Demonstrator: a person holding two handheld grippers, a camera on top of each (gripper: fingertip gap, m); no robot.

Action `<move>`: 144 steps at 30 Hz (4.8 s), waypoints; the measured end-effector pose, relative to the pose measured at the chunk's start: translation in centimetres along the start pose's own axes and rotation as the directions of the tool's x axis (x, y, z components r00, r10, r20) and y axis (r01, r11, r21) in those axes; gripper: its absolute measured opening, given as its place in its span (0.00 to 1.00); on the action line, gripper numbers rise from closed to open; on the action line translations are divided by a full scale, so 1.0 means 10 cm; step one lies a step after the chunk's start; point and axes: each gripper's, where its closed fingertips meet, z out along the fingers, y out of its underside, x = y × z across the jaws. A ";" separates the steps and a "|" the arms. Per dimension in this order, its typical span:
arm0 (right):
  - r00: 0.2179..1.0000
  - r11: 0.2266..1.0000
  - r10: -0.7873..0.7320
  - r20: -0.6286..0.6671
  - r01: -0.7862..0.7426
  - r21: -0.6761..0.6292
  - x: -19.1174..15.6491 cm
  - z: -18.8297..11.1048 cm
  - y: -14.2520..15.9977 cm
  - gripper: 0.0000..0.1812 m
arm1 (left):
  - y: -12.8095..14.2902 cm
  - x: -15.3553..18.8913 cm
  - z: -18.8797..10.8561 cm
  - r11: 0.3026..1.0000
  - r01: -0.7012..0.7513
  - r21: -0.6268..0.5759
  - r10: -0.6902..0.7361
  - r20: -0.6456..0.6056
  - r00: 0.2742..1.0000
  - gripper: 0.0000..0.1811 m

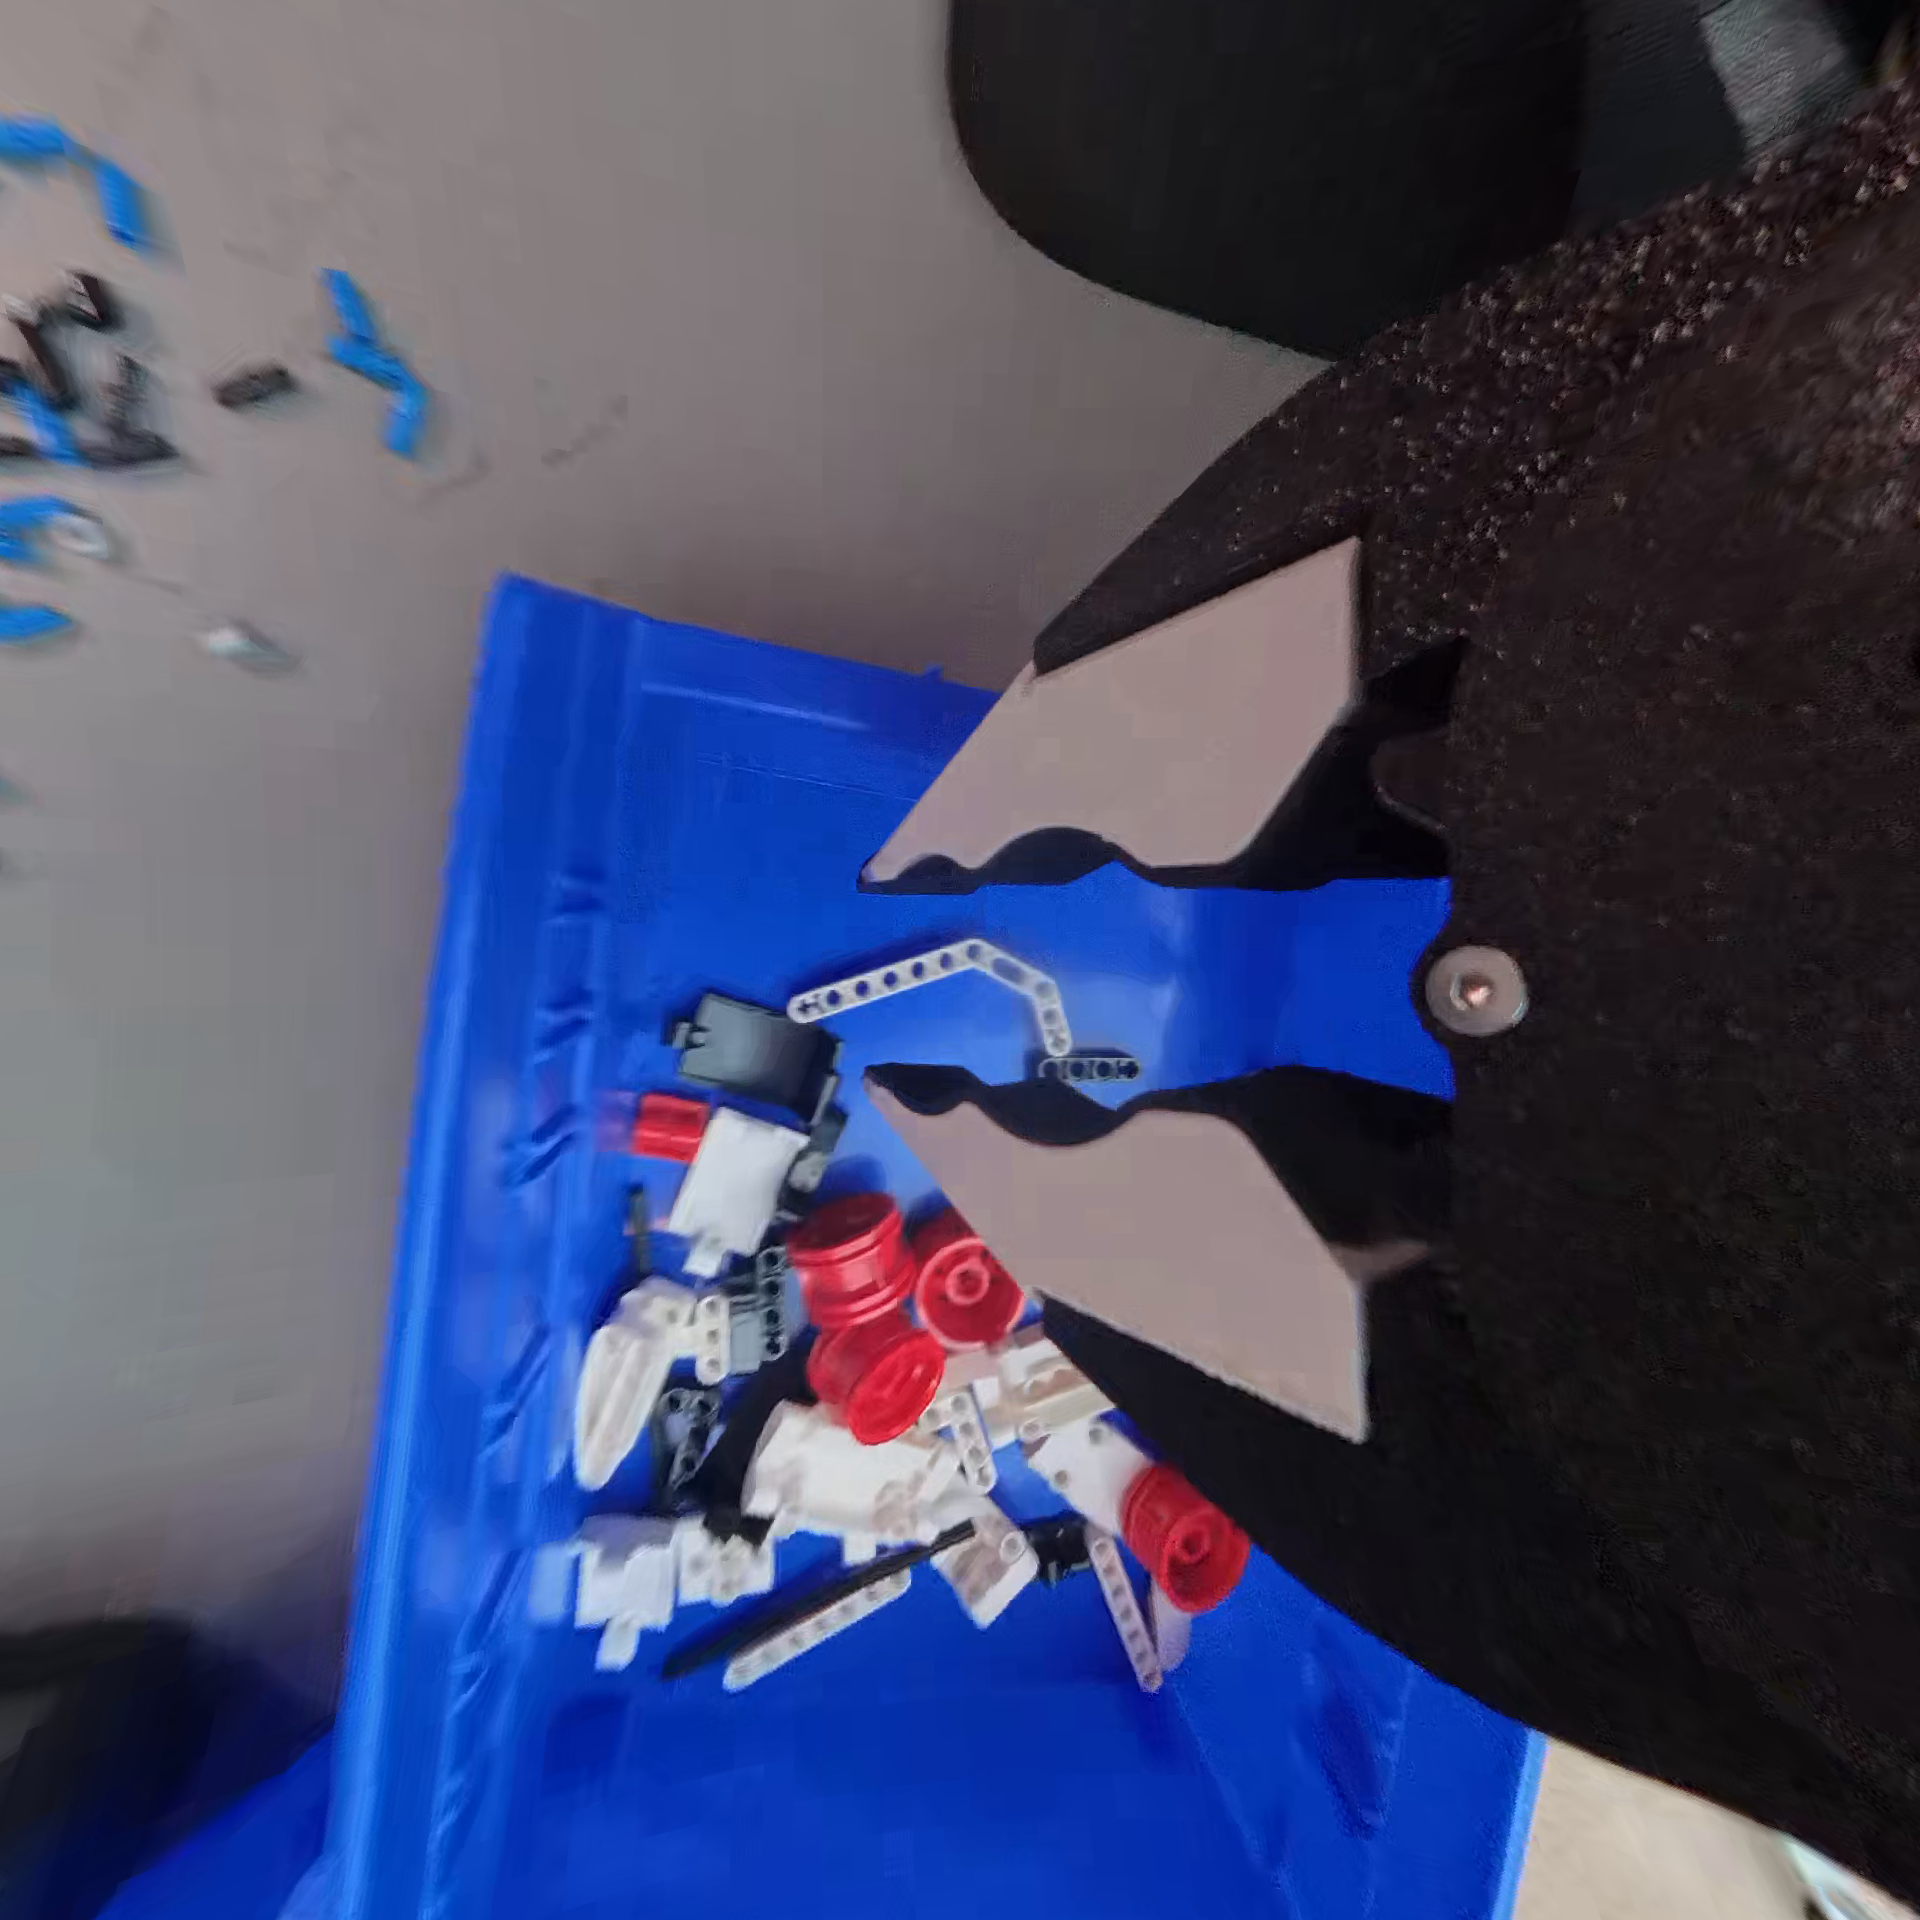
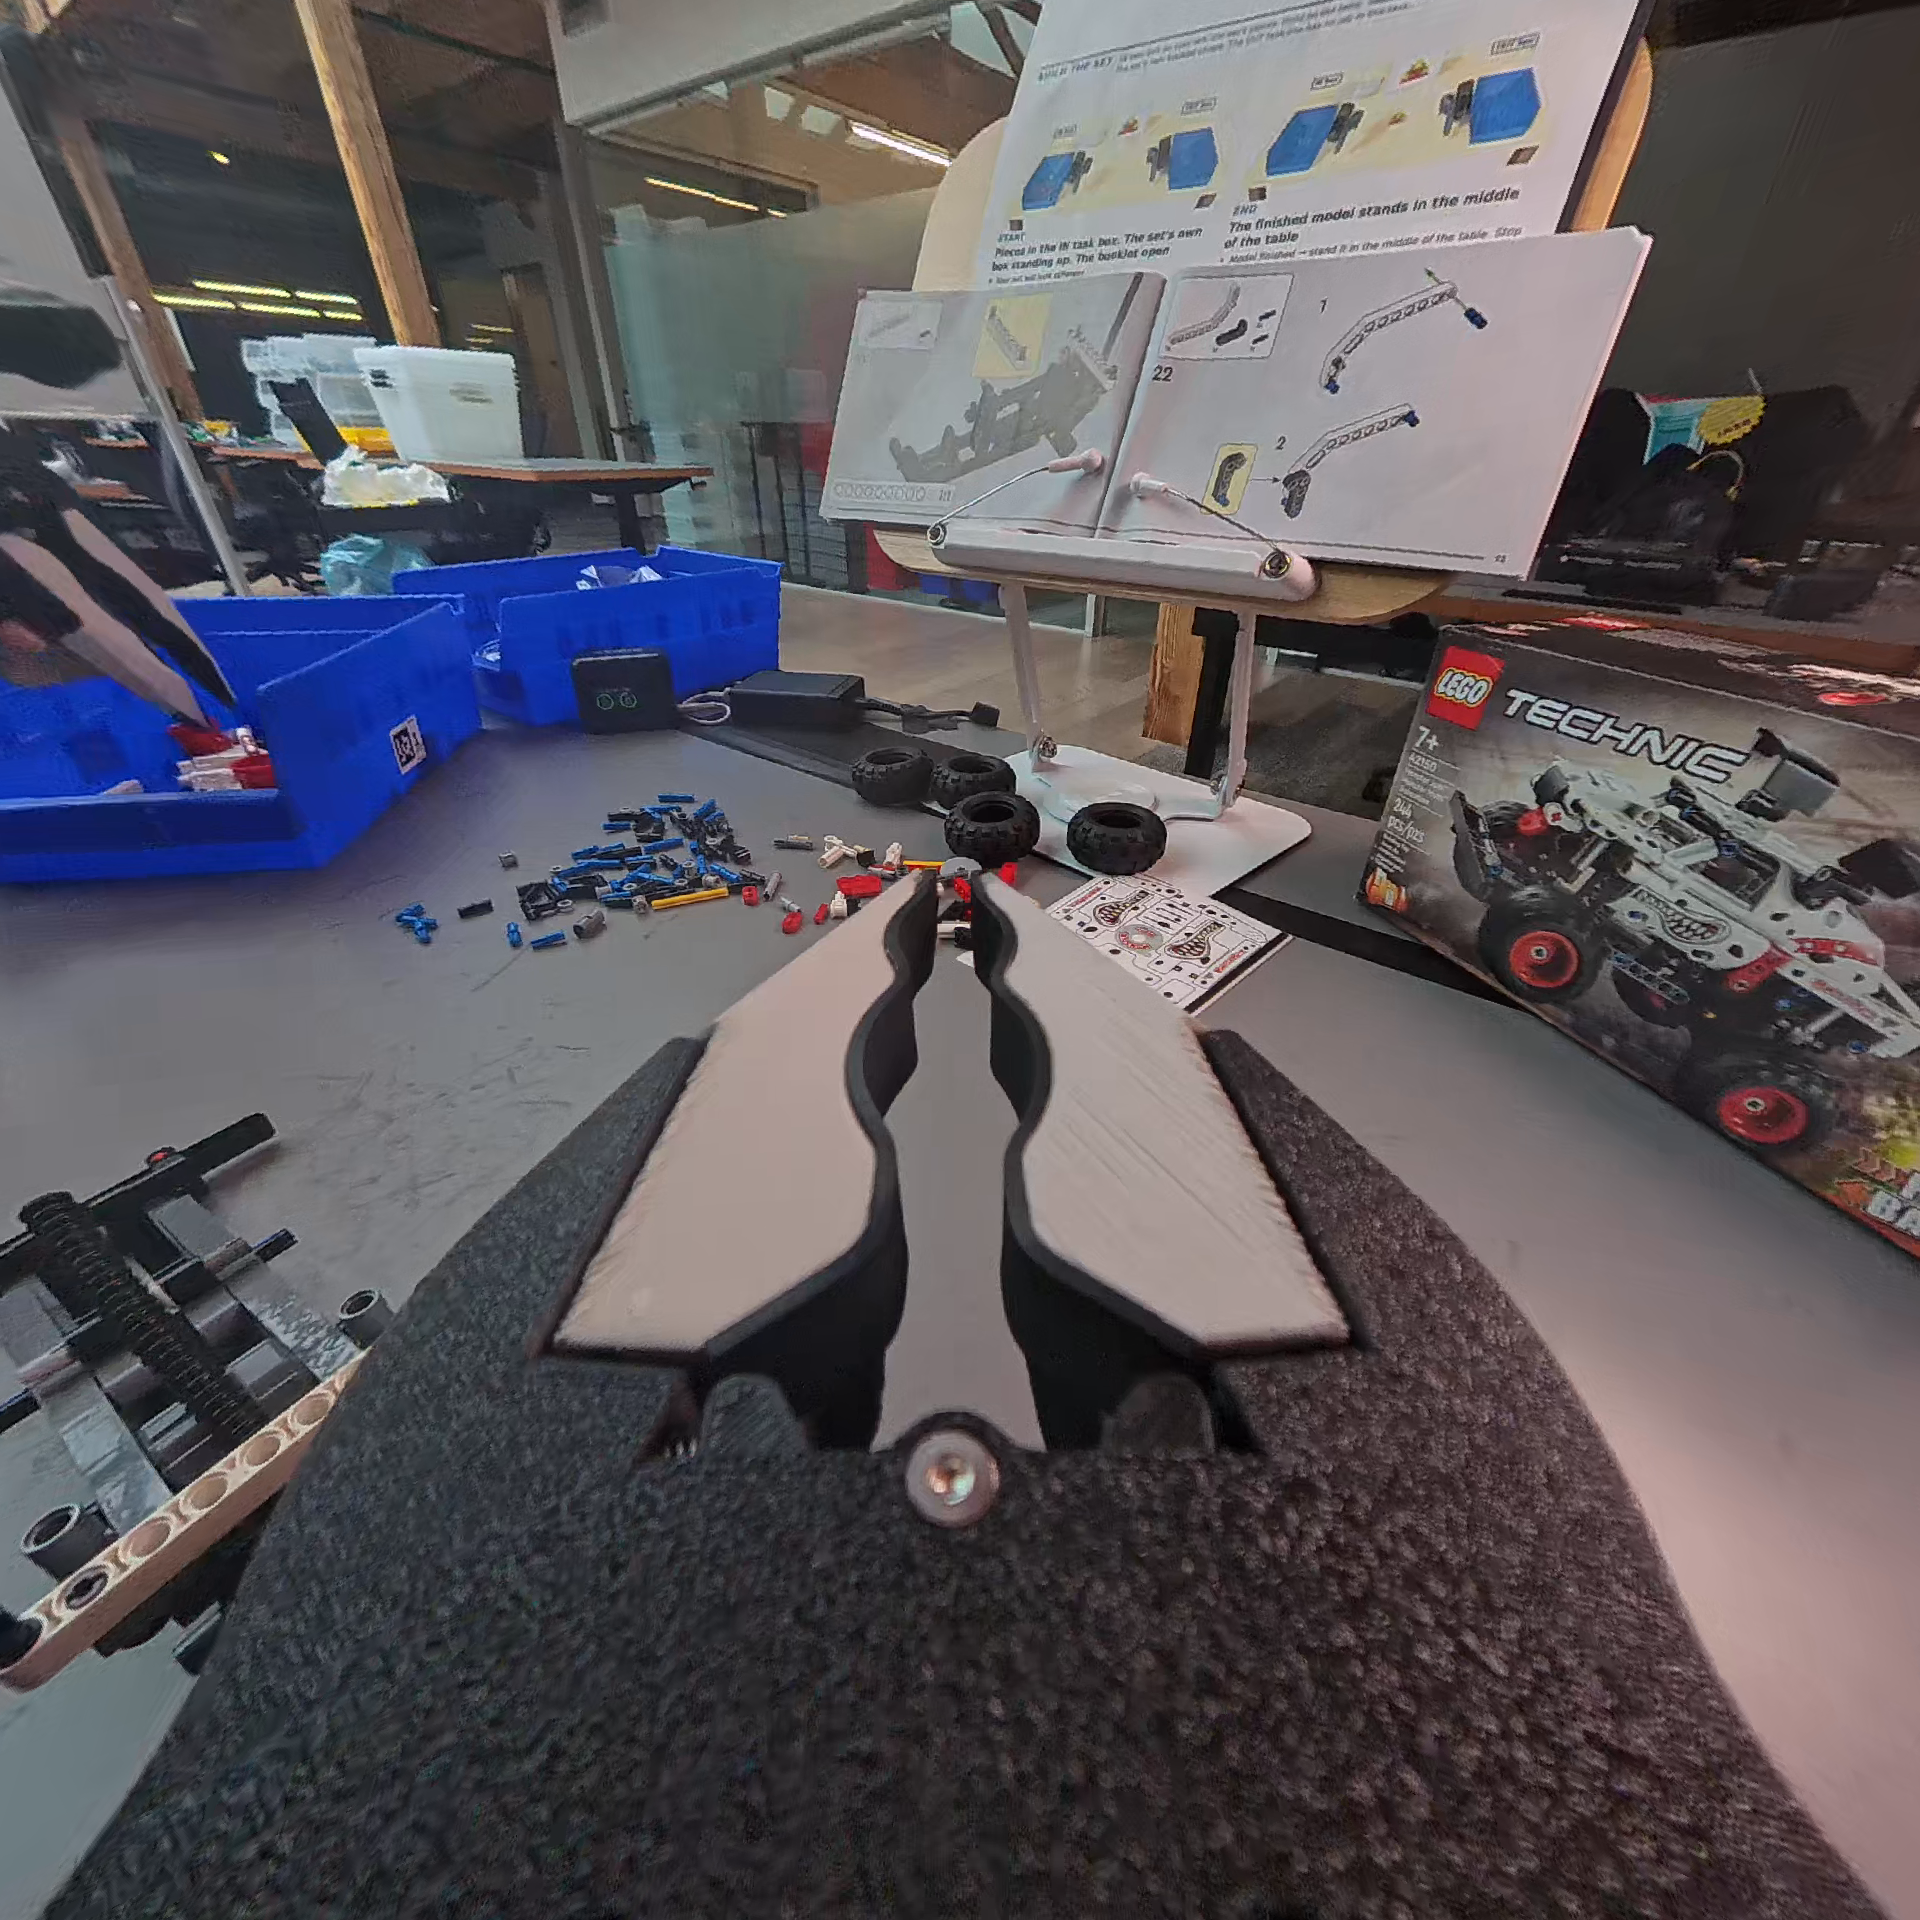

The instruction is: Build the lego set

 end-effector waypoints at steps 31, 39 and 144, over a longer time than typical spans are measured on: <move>0.786 0.885 -0.059 0.615 0.327 -0.333 -0.90 -0.60 0.49 0.40 | -0.87 2.53 0.55 0.831 -0.553 0.068 0.538 -0.353 0.765 0.04; 0.617 0.695 -0.128 0.776 0.614 -0.374 -1.62 -0.45 1.03 0.53 | -0.99 2.74 0.85 0.808 -0.586 0.067 0.561 -0.395 0.728 0.04; 0.864 0.905 -0.170 0.474 0.328 -0.272 -1.08 -0.10 0.82 0.31 | -0.80 3.36 0.69 0.876 -0.313 0.366 0.447 -0.373 0.813 0.25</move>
